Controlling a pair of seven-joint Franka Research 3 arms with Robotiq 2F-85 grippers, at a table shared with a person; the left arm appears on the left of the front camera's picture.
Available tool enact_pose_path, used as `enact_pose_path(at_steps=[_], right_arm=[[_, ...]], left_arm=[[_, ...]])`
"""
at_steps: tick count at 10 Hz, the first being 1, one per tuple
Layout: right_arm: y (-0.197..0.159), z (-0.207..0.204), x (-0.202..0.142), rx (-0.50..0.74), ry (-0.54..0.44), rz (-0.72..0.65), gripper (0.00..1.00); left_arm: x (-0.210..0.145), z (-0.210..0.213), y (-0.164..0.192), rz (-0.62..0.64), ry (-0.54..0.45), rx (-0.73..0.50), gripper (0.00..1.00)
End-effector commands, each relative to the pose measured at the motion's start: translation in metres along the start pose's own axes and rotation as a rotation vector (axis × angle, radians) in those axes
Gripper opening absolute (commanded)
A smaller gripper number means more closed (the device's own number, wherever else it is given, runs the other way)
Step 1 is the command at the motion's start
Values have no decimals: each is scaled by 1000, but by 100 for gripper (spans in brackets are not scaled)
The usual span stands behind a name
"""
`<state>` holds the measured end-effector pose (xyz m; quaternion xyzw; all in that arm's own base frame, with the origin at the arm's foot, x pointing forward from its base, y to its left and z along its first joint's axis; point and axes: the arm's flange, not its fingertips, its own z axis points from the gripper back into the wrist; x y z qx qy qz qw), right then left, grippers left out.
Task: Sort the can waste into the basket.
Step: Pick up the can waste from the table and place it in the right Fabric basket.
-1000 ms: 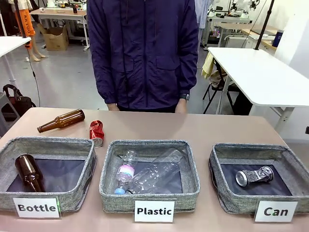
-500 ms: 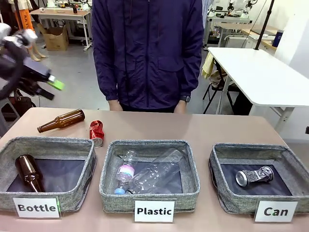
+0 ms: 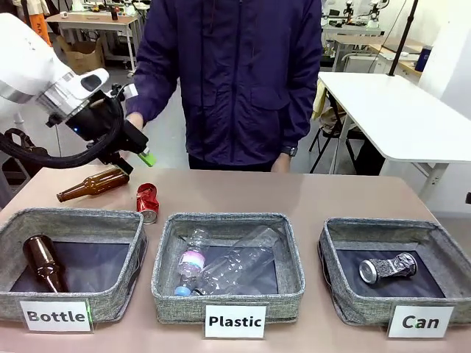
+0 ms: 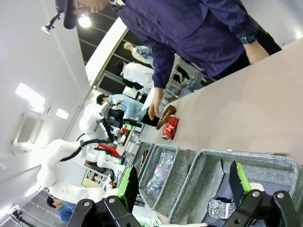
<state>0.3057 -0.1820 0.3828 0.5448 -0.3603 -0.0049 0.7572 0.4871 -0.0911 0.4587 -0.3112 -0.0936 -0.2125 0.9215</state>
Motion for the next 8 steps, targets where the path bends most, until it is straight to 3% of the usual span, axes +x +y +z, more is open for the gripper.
enact_pose_path(at_steps=[1, 3, 8], right_arm=[[5, 1, 4, 7, -12, -15, 100], [5, 1, 4, 7, -12, -15, 100], [5, 1, 4, 7, -12, -15, 100]], left_arm=[[-25, 51, 16, 2, -32, -64, 100], [-69, 94, 38, 19, -91, -103, 100], [-186, 195, 139, 211, -419, -145, 100]])
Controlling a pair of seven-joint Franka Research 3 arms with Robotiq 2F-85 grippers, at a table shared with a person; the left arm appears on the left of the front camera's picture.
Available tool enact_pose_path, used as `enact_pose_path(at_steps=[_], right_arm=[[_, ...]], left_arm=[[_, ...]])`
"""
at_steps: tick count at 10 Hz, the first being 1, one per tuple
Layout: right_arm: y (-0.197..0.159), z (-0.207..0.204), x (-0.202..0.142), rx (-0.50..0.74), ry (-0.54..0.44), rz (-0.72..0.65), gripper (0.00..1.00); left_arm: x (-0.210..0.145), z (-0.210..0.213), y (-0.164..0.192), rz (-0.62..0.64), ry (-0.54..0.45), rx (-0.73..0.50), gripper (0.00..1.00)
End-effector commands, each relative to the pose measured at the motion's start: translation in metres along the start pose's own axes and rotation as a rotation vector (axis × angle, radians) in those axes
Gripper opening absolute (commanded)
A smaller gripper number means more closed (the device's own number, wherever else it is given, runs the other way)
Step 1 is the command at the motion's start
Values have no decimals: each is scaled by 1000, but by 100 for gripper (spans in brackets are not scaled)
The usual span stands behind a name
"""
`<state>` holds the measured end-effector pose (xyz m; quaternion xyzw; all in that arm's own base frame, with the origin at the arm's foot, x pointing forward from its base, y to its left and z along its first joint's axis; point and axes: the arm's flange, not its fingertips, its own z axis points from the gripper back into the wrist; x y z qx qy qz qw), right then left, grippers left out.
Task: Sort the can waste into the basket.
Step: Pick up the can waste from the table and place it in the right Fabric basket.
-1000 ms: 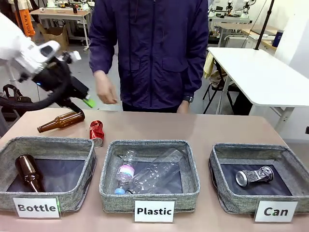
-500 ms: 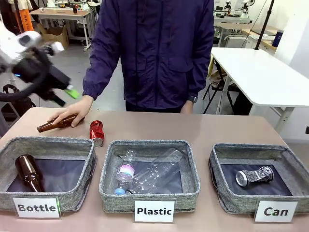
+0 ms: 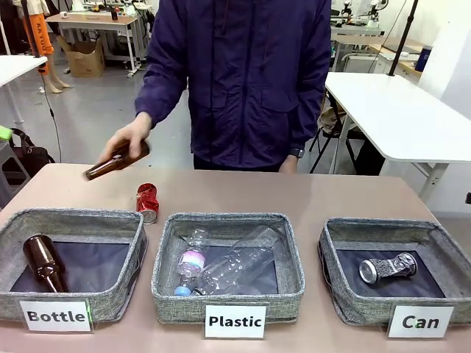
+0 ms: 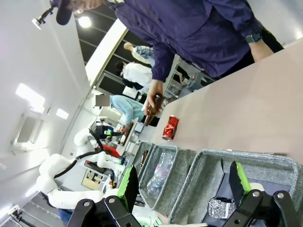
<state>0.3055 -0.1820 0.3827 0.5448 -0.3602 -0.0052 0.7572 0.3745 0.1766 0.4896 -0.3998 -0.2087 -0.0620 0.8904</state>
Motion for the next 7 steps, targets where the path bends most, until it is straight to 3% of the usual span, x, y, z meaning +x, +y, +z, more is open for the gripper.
enact_pose_path(at_steps=[1, 7], right_arm=[[5, 1, 4, 8, -12, -14, 100], [5, 1, 4, 8, -12, -14, 100]], left_arm=[[-18, 30, 45, 28, -102, -100, 100], [-109, 99, 153, 162, -310, -257, 100]])
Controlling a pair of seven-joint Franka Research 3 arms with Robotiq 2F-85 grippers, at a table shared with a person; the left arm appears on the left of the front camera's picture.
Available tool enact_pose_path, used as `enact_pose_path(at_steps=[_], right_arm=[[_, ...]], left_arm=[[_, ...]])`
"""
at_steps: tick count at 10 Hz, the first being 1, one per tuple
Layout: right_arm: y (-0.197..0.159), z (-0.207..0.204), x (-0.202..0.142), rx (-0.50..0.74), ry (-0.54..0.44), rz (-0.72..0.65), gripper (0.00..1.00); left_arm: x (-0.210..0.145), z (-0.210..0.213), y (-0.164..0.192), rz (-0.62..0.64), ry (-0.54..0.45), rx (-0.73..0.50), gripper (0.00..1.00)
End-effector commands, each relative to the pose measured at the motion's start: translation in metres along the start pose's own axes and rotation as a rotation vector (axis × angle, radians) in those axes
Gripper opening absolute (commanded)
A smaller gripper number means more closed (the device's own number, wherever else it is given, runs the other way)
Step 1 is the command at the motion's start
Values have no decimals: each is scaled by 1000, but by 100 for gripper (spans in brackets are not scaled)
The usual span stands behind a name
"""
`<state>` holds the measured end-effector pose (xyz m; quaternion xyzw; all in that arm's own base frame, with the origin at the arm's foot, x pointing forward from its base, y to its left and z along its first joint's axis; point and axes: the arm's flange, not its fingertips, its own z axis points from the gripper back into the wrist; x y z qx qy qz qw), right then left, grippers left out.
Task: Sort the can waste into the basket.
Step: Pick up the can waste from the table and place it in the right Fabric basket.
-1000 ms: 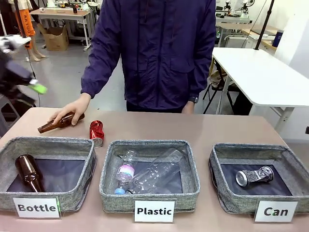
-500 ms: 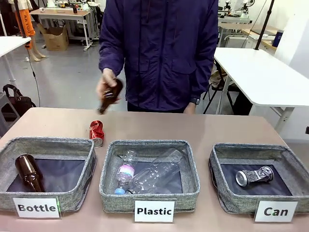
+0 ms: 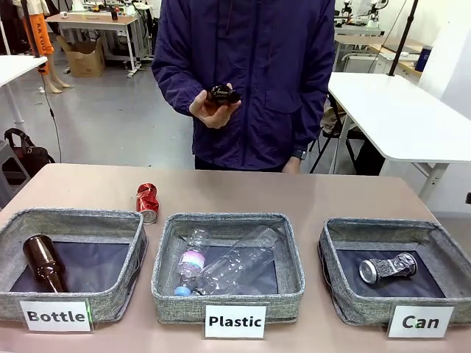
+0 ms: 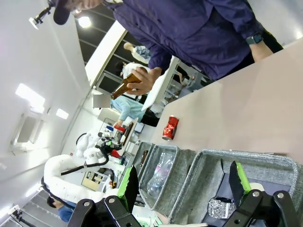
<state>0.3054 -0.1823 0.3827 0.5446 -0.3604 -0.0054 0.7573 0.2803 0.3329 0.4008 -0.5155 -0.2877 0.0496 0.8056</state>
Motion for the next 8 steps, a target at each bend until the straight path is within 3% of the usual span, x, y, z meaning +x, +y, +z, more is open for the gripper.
enact_pose_path(at_steps=[1, 8], right_arm=[[5, 0, 4, 8, -11, -14, 100], [5, 0, 4, 8, -11, -14, 100]], left_arm=[[5, 13, 19, -2, -38, -64, 100], [1, 15, 29, 10, -47, -77, 100]])
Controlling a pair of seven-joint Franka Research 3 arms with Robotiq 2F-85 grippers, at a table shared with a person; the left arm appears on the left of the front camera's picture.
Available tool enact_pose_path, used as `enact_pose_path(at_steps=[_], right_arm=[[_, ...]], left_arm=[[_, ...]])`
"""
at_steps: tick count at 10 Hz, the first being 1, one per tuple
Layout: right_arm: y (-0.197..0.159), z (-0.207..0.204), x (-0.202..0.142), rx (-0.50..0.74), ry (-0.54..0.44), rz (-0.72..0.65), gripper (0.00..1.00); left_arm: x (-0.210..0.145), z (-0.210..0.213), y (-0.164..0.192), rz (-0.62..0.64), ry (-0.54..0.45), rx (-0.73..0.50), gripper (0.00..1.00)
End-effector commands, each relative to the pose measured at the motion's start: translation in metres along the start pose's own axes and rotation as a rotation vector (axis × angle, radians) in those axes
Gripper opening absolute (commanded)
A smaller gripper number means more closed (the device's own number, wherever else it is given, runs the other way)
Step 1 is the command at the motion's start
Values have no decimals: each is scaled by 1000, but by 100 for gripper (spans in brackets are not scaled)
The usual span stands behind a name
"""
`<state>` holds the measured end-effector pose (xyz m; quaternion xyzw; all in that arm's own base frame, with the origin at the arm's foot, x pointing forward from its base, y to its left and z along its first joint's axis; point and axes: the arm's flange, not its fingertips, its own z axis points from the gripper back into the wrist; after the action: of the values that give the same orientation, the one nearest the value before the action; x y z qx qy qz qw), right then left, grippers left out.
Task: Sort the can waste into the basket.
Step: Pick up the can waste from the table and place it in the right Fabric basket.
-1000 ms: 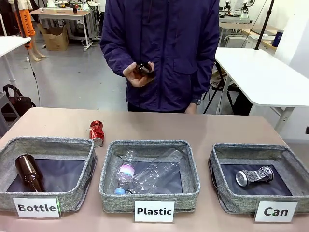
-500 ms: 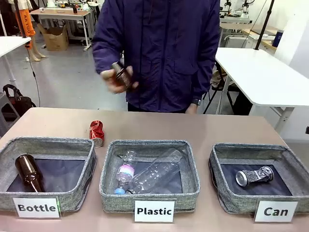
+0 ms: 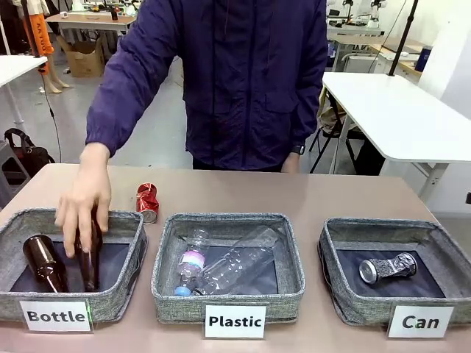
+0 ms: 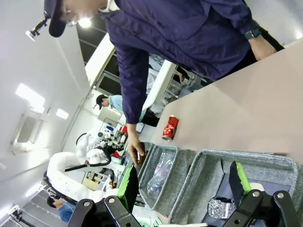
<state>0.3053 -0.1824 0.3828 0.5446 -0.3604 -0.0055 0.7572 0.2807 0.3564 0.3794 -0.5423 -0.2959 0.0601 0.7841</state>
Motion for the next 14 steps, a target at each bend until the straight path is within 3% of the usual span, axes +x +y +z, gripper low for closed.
enact_pose_path(at_steps=[1, 8, 11, 14], right_arm=[[5, 0, 4, 8, -11, -14, 100], [5, 0, 4, 8, -11, -14, 100], [5, 0, 4, 8, -11, -14, 100], [5, 0, 4, 8, -11, -14, 100]], left_arm=[[0, 3, 0, -16, -15, -17, 100], [13, -17, -12, -29, 23, 6, 100], [33, -60, -62, -96, 81, 51, 100], [61, -159, -138, -205, 230, 170, 100]])
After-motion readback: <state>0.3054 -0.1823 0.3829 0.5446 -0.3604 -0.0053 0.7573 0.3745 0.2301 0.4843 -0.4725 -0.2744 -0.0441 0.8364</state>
